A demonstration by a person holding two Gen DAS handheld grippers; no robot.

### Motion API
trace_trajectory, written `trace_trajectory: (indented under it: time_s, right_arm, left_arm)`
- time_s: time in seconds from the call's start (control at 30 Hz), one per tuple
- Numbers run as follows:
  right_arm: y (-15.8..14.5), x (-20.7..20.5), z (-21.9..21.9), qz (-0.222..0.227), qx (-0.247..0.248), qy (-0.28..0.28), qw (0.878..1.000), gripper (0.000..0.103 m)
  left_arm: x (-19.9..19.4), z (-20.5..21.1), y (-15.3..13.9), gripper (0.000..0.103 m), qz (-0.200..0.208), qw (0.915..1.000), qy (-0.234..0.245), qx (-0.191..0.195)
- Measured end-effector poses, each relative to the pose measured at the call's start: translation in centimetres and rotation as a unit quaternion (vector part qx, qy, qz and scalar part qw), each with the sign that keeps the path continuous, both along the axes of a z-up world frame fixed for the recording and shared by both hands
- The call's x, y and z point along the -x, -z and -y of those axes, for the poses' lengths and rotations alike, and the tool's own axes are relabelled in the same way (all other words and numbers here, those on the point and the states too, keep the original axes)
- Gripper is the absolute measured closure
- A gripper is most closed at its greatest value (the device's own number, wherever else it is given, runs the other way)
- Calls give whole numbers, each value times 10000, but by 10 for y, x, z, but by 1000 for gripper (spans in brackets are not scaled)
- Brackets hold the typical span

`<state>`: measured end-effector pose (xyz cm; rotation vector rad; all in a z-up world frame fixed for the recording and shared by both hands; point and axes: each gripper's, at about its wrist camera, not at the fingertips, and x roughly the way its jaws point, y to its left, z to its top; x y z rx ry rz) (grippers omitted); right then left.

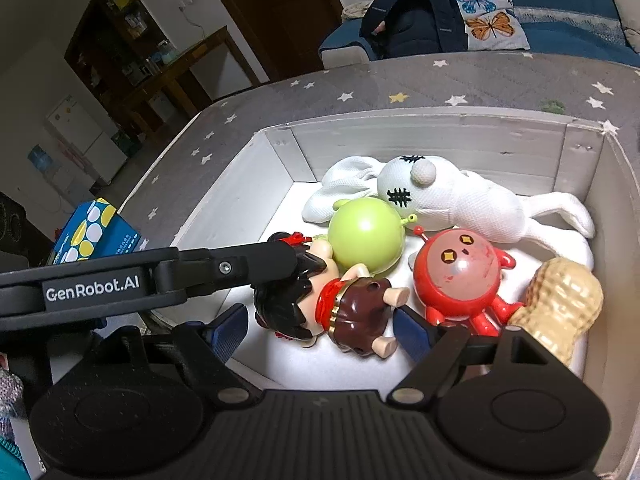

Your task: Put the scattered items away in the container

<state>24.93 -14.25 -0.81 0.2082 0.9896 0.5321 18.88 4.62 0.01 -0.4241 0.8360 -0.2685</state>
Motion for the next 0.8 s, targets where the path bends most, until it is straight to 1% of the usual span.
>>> trace_trajectory:
  time_s: [0.23, 0.3, 0.53, 0.8]
  right_arm:
    - [-7, 11, 2, 205, 140, -31, 9997, 21]
    - [-9, 14, 2, 283, 160, -34, 9995, 18]
    - [-21, 30, 3, 726, 311, -33, 9969, 17]
    - [-29, 50, 10, 1113, 414, -5, 9929, 16]
  left_arm:
    - [8, 1, -4, 60, 94, 9999, -49, -121]
    - [11, 1, -6, 59, 132, 9998, -42, -158]
    - [26, 7, -16, 59, 396, 9982, -5, -452]
    - [48, 18, -23, 59, 666, 9950, 35, -741]
